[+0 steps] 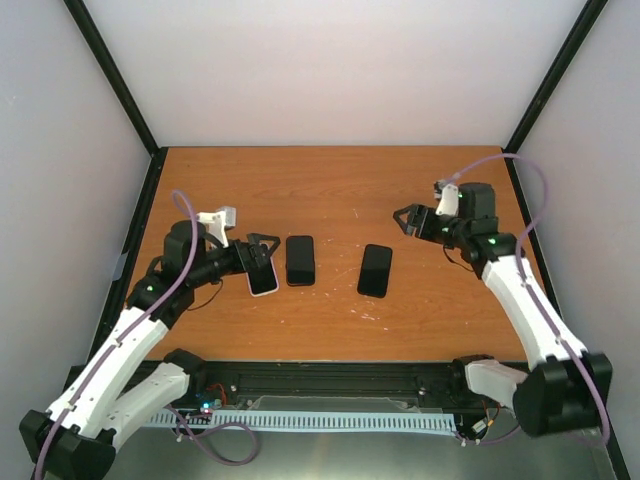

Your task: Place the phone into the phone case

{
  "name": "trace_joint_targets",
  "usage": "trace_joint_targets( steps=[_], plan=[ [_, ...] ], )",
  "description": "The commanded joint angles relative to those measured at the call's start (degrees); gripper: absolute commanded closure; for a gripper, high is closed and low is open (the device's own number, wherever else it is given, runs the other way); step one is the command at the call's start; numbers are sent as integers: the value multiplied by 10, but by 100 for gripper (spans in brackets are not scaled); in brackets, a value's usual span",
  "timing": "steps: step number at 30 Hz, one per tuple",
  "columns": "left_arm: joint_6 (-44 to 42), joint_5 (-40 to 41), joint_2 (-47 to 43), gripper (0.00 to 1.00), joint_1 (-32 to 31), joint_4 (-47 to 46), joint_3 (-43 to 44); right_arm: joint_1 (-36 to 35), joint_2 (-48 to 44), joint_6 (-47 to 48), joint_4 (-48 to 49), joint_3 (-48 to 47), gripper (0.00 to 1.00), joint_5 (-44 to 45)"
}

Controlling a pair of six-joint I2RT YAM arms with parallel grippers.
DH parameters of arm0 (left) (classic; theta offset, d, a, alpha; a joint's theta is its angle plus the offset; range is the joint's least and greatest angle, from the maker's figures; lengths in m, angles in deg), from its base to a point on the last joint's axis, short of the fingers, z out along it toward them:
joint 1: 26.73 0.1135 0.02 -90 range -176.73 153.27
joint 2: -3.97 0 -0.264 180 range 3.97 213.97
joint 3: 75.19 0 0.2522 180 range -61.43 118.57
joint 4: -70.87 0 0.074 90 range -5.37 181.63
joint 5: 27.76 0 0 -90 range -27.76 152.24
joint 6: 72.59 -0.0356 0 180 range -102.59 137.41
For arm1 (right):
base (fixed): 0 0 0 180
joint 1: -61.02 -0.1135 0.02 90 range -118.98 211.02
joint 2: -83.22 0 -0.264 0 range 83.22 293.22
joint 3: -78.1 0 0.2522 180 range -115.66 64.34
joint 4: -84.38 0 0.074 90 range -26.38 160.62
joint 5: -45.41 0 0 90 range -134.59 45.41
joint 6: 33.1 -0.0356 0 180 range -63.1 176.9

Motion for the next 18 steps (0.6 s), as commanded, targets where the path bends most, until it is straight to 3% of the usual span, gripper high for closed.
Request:
trace_joint_targets(
  steps=[1,3,9,18],
  plan=[
    [-24,61,-8,1,-2,52,74,3,-89,9,-107,-35,18,11],
    [-31,76,-16,1,-2,59,95,3,-128,14,-135,-48,1,7],
    [-39,106,-34,1,-2,59,133,3,-228,15,-196,-53,0,-1],
    [-20,73,-53,1,-2,-3,87,3,-318,-22,-191,9,0,3]
  ],
)
